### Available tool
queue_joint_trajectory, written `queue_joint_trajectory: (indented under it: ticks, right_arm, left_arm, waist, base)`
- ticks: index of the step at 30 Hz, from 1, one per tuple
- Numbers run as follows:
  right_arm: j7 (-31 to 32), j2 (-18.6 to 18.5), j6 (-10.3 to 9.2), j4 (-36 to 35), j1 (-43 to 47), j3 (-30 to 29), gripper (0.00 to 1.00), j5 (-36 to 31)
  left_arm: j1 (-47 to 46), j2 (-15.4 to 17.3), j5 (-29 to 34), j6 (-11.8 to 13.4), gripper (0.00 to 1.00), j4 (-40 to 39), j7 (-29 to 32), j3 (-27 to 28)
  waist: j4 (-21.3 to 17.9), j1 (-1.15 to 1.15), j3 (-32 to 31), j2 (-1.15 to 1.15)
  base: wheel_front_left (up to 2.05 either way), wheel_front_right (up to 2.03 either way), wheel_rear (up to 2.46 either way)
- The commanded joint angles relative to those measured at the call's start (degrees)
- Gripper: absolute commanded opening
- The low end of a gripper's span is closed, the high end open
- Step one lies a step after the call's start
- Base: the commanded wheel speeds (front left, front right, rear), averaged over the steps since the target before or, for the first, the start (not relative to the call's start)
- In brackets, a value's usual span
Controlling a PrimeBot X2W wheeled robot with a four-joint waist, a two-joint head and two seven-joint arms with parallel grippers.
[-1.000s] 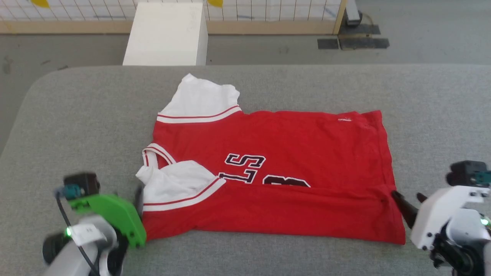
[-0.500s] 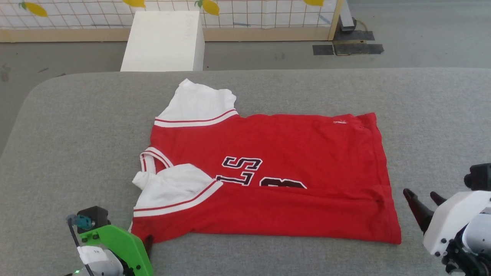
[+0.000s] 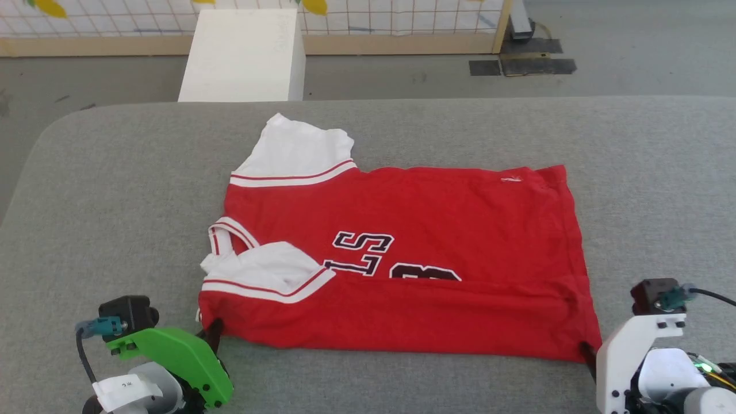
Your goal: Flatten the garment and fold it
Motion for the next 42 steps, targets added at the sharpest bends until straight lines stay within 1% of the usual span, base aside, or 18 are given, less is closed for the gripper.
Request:
queue_joint_trajectory:
  ticks: [1, 7, 8, 9, 10, 13, 17, 22, 24, 27, 29, 30, 31, 32, 36, 39, 42]
  right_arm:
    - [-0.7, 0.0, -0.09, 1.2, -1.3, 0.2, 1.0, -0.9]
    - [-2.1, 0.0, -0.09, 6.1, -2.8, 2.1, 1.0, -1.6]
    - [-2.0, 0.0, -0.09, 6.8, -3.0, 2.4, 0.43, -1.6]
    - [-2.0, 0.0, -0.09, 7.1, -3.2, 2.6, 0.24, -1.5]
    - [-2.2, 0.0, -0.09, 7.4, -3.4, 2.9, 0.0, -1.1]
    - [-2.4, 0.0, -0.09, 6.7, -4.1, 3.2, 0.0, 0.1]
    - [-1.8, -0.7, -0.09, 3.2, -4.0, 2.1, 0.0, 2.0]
    - [2.1, -2.5, -0.09, -2.6, -0.5, -0.3, 0.0, 3.7]
    - [3.9, -2.8, -0.09, -3.6, 1.5, -1.5, 0.0, 4.1]
    - [5.3, -2.6, -0.09, -4.3, 3.7, -3.1, 0.0, 4.3]
    - [5.0, -2.3, -0.09, -4.2, 4.6, -3.8, 0.0, 4.3]
    - [4.7, -2.1, -0.09, -3.9, 4.8, -4.1, 0.29, 4.6]
    - [4.5, -2.0, -0.09, -3.7, 5.0, -4.1, 1.0, 4.8]
    - [4.2, -1.8, -0.09, -3.6, 5.1, -4.2, 1.0, 5.0]
    - [3.2, -1.5, -0.09, -4.5, 4.1, -5.1, 1.0, 6.3]
    - [2.0, -1.6, -0.09, -6.0, 1.7, -6.4, 1.0, 7.3]
    - [0.3, -2.2, -0.09, -6.9, -2.1, -7.4, 1.0, 7.5]
  left_arm:
    - [0.8, 0.6, 0.7, 0.6, 0.0, -0.9, 0.2, -0.1]
    - [1.6, 0.9, 0.9, 1.5, 0.0, -3.4, 0.9, -0.6]
    - [1.8, 0.8, 0.9, 1.5, 0.0, -3.5, 0.8, -0.6]
    - [1.9, 0.8, 0.9, 1.6, 0.0, -3.6, 0.7, -0.6]
    - [2.0, 0.7, 0.9, 1.5, 0.0, -3.5, 0.6, -0.6]
    - [2.2, 0.5, 0.6, 1.4, 0.0, -3.4, 0.3, -0.5]
    - [3.1, 1.1, 0.1, 1.6, 0.0, -4.0, 0.6, 0.1]
    - [7.2, 3.2, -0.8, 3.5, 0.0, -6.5, 1.7, 1.5]
    - [8.9, 3.8, -1.3, 4.4, 0.0, -7.2, 2.3, 1.8]
    - [10.8, 3.9, -2.3, 5.2, 0.0, -7.3, 2.8, 2.2]
    - [11.5, 3.4, -3.1, 4.9, 0.0, -7.1, 3.0, 2.2]
    - [11.7, 3.1, -3.6, 4.5, 0.27, -6.9, 3.3, 1.9]
    - [11.8, 3.0, -3.8, 4.3, 0.98, -6.7, 3.6, 1.7]
    - [11.7, 2.8, -4.0, 4.1, 1.0, -6.6, 3.7, 1.6]
    - [10.2, 3.4, -4.1, 3.3, 1.0, -7.8, 4.4, 1.7]
    - [6.4, 5.0, -2.6, 2.1, 1.0, -9.2, 4.5, 2.0]
    - [0.1, 6.5, 0.0, 0.2, 1.0, -9.4, 4.5, 1.7]
  waist:
    - [0.6, 0.0, 0.4, 0.0]
    - [1.3, 0.0, 1.1, 0.0]
    - [1.3, 0.0, 1.2, 0.0]
    - [1.3, 0.0, 1.3, 0.0]
    - [1.2, 0.0, 1.3, 0.0]
    - [1.1, 0.0, 1.0, 0.0]
    - [0.9, 0.0, 0.0, 0.0]
    - [0.9, 0.0, -1.1, 0.0]
    - [1.0, 0.0, -1.4, 0.0]
    - [1.1, 0.0, -1.7, 0.0]
    - [1.2, 0.0, -1.8, 0.0]
    - [1.2, 0.0, -2.0, 0.0]
    - [1.2, 0.0, -2.2, 0.0]
    - [1.2, 0.0, -2.3, 0.0]
    - [1.1, 0.0, -2.9, 0.0]
    - [1.1, 0.0, -2.9, 0.0]
    - [0.9, 0.0, -2.4, 0.0]
  base:
    - [0.0, 0.0, 0.0]
    - [0.0, 0.0, 0.0]
    - [0.0, 0.0, 0.0]
    - [0.0, 0.0, 0.0]
    - [0.0, 0.0, 0.0]
    - [0.0, 0.0, 0.0]
    - [0.0, 0.0, 0.0]
    - [0.0, 0.0, 0.0]
    - [0.0, 0.0, 0.0]
    - [0.0, 0.0, 0.0]
    - [0.0, 0.0, 0.0]
    - [0.0, 0.0, 0.0]
    - [0.0, 0.0, 0.0]
    - [0.0, 0.0, 0.0]
    - [0.0, 0.0, 0.0]
    - [0.0, 0.0, 0.0]
    - [0.0, 0.0, 0.0]
